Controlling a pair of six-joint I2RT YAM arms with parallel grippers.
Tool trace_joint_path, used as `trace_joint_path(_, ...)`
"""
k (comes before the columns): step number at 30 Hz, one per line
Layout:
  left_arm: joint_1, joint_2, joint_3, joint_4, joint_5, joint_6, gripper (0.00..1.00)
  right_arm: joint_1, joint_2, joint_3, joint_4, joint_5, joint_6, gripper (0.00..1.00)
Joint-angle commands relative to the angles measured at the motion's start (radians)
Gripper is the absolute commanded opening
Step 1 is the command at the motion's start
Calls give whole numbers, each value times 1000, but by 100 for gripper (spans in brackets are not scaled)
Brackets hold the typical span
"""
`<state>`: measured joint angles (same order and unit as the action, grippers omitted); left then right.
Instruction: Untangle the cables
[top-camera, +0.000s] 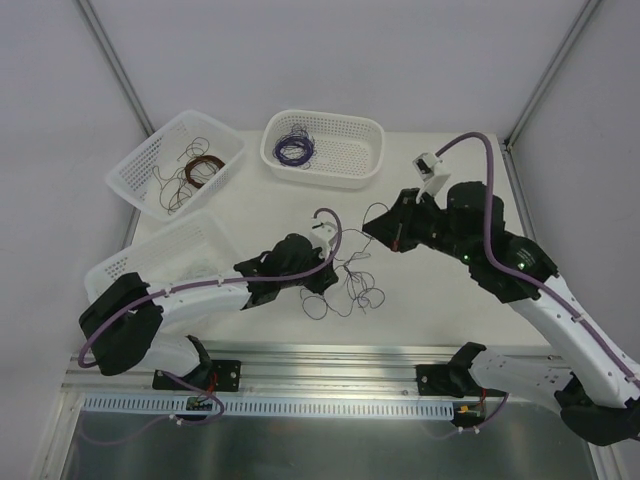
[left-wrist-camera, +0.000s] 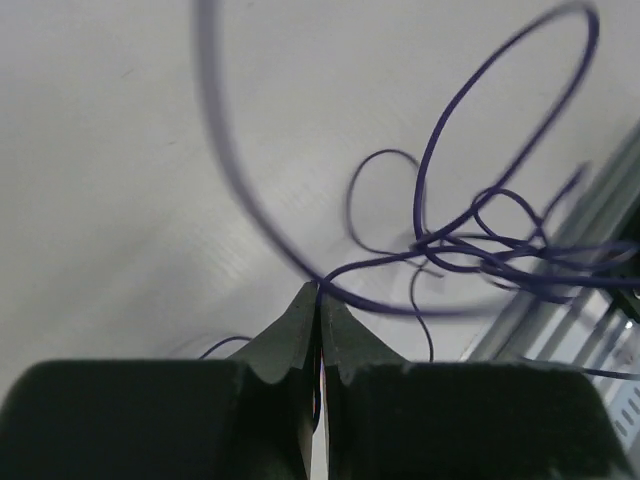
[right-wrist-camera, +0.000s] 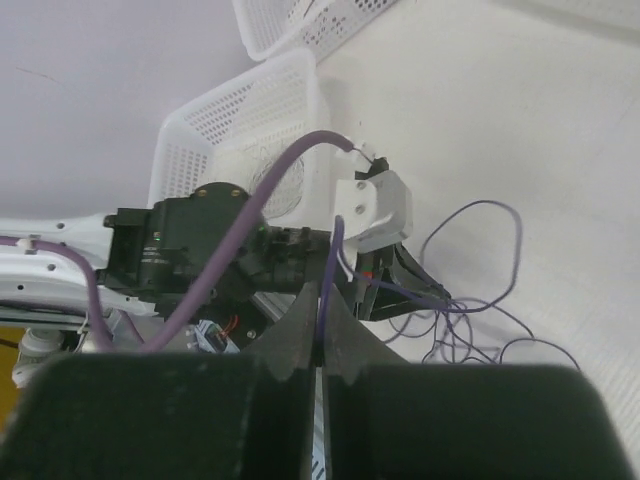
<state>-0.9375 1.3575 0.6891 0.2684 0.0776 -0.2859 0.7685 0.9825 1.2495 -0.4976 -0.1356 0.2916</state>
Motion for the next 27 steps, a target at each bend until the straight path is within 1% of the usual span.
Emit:
trace_joint_path(1,72,22,12,-69,-44,-126,0,0,-51,147,-53,57,-66,1)
trace_joint_path(3,117,26,1,-86,-38,-182,0,-1,-62,192,-99,86,-106,1)
trace_joint_path(6,149,31,-3,-127,-32,-222,0,-5,-80,283,-151,128,-140,1)
trace_joint_path(8,167,34,-2,-146,-32,-233,0,-6,-94,323,-160,201,-170,1)
trace_joint_path(15,221,46,12,-253,-19,-301,0,-9,-149,405,-197,329,-247,1)
trace_joint_path(20,290,40,1,-330,1,-357,0,-8,-176,459,-228,411,-287,1)
trace_joint_path(27,382,9,-36,-374,27,-403,0,-8,-223,479,-251,494,-330,1)
